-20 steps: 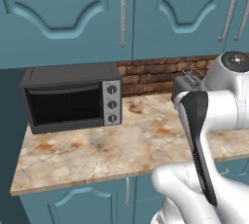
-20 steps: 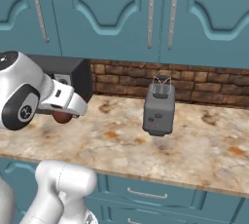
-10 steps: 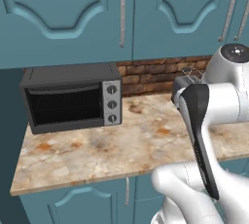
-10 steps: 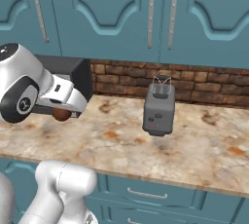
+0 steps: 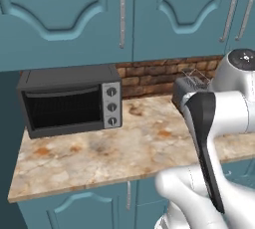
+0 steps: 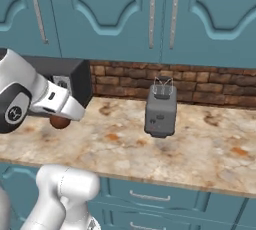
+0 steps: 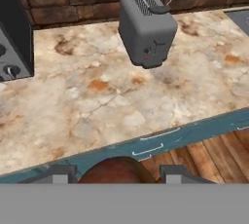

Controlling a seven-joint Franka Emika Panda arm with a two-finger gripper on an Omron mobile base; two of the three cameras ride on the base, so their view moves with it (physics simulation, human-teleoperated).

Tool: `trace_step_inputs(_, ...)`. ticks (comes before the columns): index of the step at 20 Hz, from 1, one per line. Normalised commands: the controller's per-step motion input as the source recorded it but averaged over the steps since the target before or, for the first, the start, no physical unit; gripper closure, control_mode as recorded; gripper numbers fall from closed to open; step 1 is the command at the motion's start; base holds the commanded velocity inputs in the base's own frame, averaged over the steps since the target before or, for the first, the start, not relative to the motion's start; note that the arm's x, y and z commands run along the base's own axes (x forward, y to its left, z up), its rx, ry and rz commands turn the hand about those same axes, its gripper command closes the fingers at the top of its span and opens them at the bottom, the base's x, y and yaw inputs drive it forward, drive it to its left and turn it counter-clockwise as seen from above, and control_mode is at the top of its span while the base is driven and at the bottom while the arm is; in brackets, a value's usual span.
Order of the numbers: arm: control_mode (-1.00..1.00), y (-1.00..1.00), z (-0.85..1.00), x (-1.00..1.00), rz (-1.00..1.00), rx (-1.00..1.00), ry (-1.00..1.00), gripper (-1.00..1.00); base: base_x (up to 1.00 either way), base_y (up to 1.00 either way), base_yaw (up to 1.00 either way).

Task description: Place the apple in the correct fridge rack based on whether it is a fruit or vegetable. Finally, close the fridge door.

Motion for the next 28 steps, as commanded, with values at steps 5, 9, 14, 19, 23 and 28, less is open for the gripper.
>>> trace_step_inputs(5, 1.0, 0.0, 0.0, 0.0, 0.0, 0.0, 0.0, 1.0, -0.62, 0.0, -0.57)
trace_step_inputs(9, 1.0, 0.0, 0.0, 0.0, 0.0, 0.0, 0.0, 1.0, -0.68, 0.0, -0.54)
trace_step_inputs(14, 1.0, 0.0, 0.0, 0.0, 0.0, 0.0, 0.0, 1.0, -0.97, 0.0, -0.31)
trace_step_inputs(19, 1.0, 0.0, 0.0, 0.0, 0.0, 0.0, 0.0, 1.0, -1.0, 0.04, 0.27)
trace_step_inputs(23, 1.0, 0.0, 0.0, 0.0, 0.0, 0.0, 0.0, 1.0, -0.94, 0.34, 0.5)
trace_step_inputs(28, 1.0, 0.0, 0.0, 0.0, 0.0, 0.0, 0.0, 1.0, -0.69, 0.46, 0.57)
